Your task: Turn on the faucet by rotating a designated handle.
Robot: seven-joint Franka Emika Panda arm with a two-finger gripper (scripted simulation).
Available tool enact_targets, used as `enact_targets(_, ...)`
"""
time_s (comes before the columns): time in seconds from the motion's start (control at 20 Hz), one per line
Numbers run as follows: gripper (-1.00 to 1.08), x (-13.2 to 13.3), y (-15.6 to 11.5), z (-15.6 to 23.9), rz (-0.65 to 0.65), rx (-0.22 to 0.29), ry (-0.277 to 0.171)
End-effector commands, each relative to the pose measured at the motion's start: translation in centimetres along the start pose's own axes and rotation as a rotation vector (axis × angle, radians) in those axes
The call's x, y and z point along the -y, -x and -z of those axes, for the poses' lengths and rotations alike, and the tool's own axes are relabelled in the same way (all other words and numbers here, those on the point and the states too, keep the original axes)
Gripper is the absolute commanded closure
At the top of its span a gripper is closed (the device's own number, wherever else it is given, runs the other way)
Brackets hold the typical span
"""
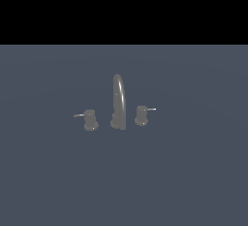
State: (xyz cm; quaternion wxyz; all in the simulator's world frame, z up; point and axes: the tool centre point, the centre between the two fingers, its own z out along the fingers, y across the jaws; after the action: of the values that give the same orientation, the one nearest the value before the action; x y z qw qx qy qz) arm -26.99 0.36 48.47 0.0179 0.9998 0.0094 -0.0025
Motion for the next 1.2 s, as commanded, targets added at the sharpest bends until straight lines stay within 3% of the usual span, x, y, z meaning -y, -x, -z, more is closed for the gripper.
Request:
enact_targets(0.0,1.08,0.0,0.0,0.0,0.000,0.000,0.000)
enact_targets(0.35,1.08,0.7,-0.2,0.0,0.054,0.017,0.036)
enact_targets(0.7,1.08,0.7,-0.4,0.0,0.050,0.017,0.037)
enact_targets(1.15,1.08,0.4,-3.2,-0.9,-0.036,0.015,0.039)
